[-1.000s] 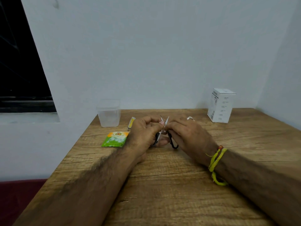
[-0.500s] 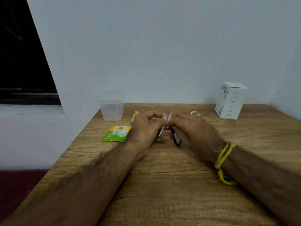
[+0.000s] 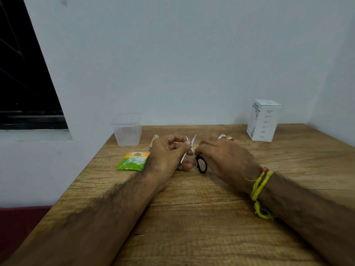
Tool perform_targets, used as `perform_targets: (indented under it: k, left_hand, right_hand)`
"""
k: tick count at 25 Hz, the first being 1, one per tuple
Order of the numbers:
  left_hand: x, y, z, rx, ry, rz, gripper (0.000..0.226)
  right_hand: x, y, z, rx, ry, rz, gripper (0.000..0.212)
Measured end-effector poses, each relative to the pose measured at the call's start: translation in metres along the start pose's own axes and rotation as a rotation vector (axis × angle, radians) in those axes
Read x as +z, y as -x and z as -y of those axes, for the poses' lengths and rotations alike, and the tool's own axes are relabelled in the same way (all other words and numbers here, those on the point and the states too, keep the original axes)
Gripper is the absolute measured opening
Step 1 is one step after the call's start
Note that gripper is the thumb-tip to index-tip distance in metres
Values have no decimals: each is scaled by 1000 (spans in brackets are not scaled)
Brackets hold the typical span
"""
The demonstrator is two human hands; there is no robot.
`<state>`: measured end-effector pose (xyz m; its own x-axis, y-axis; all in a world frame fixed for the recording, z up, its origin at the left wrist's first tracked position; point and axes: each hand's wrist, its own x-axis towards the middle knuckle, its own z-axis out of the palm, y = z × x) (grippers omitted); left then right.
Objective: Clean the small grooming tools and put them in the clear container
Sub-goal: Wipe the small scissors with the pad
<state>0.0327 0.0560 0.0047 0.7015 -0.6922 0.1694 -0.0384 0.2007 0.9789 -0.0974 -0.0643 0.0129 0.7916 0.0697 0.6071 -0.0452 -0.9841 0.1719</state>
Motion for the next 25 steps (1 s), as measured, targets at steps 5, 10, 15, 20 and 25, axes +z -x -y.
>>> perform_targets:
  k: [5,10,15,20,25]
  left_hand:
    - [2,3,1,40,-50,-16,17]
    - [2,1,1,36,-33,-19,21]
    - [1,-2,1,16,-28,-7,20]
    - [1,-2,2,29,-61,1,20]
    - [2,-1,2,21,-10,-3,24]
  right_hand:
    - [-2,4,3,-47,30,-1,30]
    - [3,5,5,-83,85,-11,26]
    - [8,5,0,-41,54,67,21]
    - [3,6,0,-19,42,87,20]
    - [-1,8,2,-40,4,88,11]
